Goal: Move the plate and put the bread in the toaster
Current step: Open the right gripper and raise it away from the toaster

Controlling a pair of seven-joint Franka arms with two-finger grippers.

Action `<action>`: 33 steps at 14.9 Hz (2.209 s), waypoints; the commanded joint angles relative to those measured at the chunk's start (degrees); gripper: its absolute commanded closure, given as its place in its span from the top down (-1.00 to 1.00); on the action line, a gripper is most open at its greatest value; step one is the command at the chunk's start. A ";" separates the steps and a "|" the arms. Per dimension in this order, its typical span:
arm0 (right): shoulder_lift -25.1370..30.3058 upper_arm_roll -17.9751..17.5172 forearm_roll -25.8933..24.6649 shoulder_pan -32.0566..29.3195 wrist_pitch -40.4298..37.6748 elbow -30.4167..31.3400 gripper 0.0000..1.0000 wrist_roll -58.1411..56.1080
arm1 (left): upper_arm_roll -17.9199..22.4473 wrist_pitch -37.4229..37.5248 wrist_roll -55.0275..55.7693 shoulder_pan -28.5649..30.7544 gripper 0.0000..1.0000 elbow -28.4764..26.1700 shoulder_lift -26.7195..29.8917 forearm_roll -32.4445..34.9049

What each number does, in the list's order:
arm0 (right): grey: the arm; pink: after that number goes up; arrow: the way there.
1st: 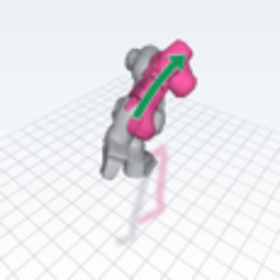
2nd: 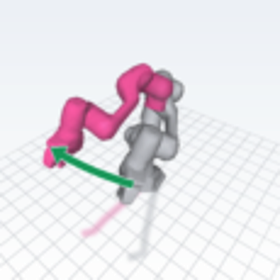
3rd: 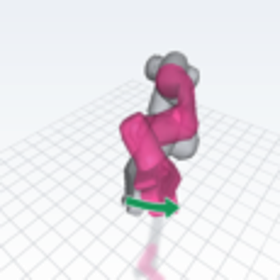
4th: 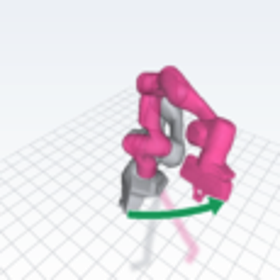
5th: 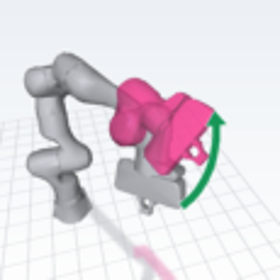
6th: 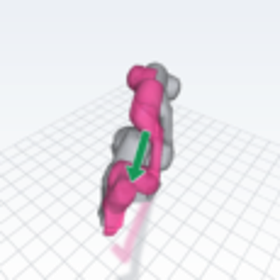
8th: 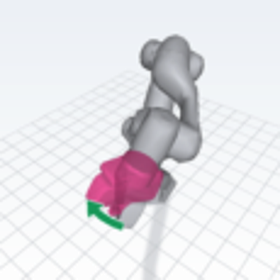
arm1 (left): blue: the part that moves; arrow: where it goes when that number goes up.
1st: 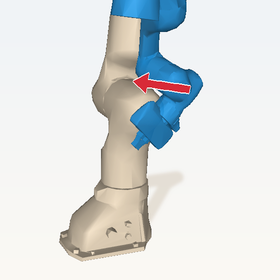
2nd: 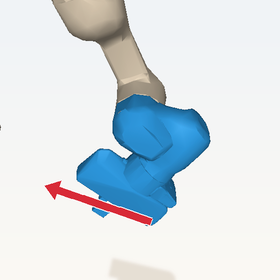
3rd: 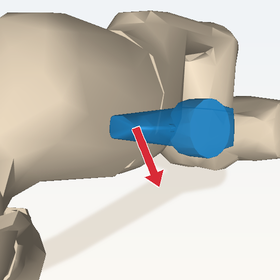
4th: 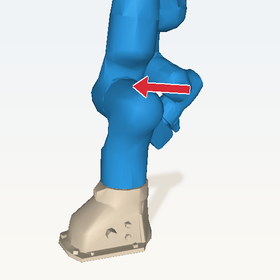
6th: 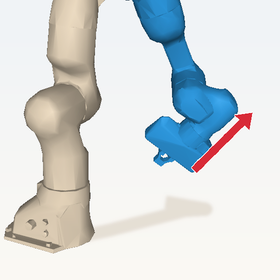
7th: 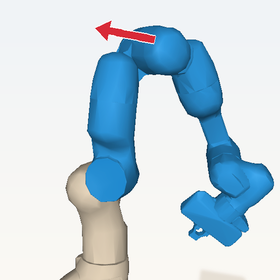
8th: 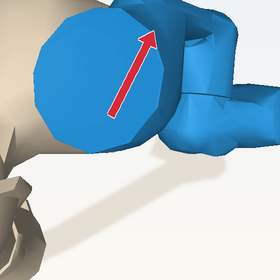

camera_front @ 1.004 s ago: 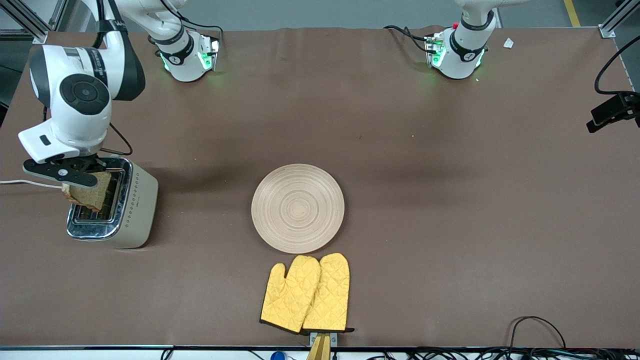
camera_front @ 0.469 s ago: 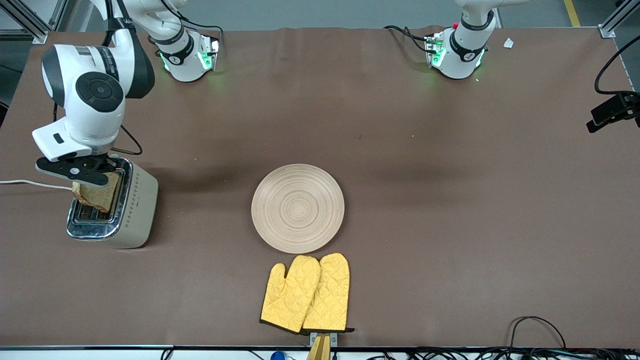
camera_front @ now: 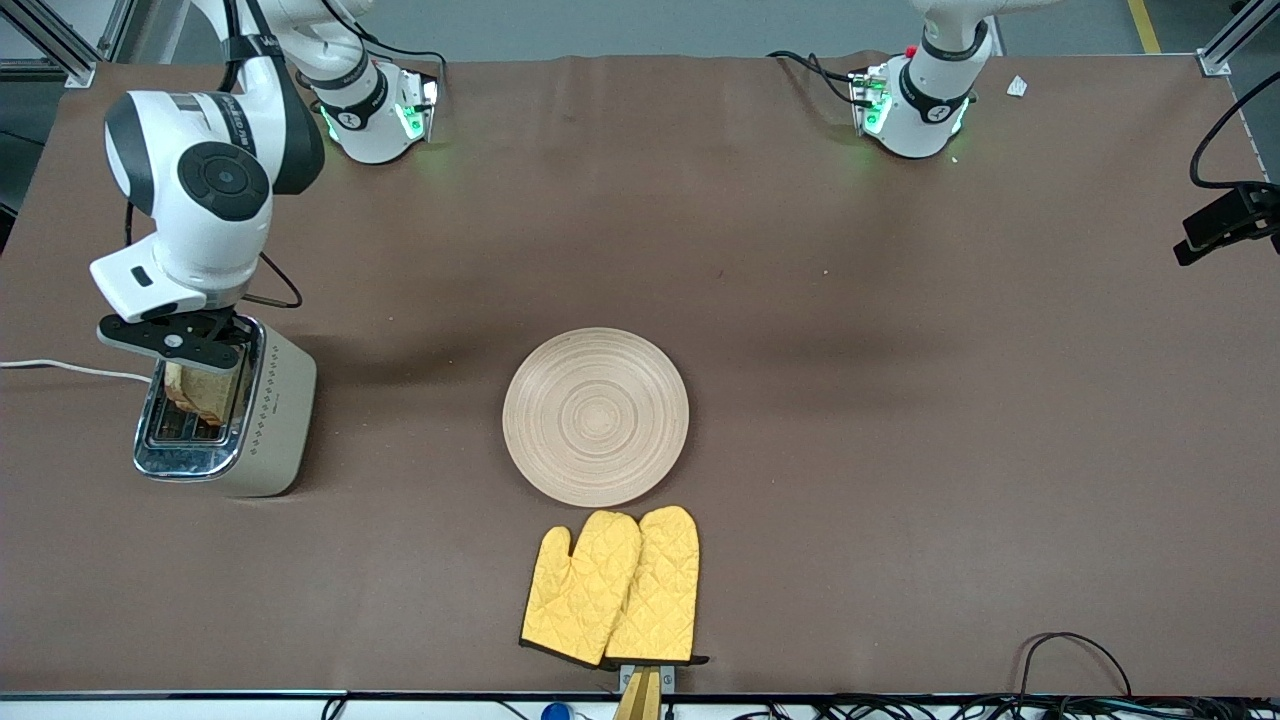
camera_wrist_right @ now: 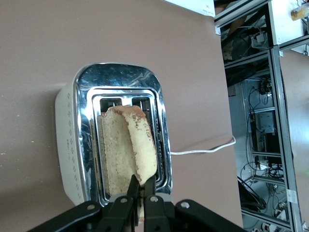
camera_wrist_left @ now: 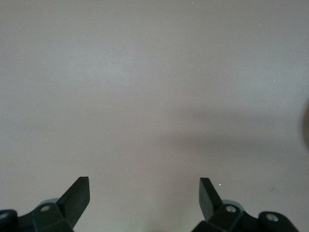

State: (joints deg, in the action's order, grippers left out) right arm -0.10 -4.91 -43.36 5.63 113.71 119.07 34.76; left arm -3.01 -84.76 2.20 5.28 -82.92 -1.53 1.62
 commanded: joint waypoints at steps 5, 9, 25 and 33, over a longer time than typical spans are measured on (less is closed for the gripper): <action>-1.66 4.46 -4.71 -0.80 10.82 4.23 -0.99 1.45 | -0.07 -0.05 -0.79 0.00 1.00 0.12 0.30 0.76; -3.68 6.23 -4.72 -0.80 12.42 3.36 -0.25 0.93 | -0.07 -0.05 -0.88 0.17 1.00 0.12 0.30 0.76; -0.69 10.45 44.05 -5.35 -21.40 -33.28 1.00 -34.11 | -3.05 -1.28 -0.79 -0.27 1.00 -2.42 1.26 0.49; -1.04 10.10 45.29 -7.04 -26.25 -37.87 1.00 -39.77 | -5.17 -4.98 -1.14 -0.18 1.00 -5.42 3.03 0.23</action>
State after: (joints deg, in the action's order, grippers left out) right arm 0.01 5.62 0.88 -0.86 88.59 82.51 -4.05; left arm -8.14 -88.78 2.17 5.00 -87.28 0.02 1.62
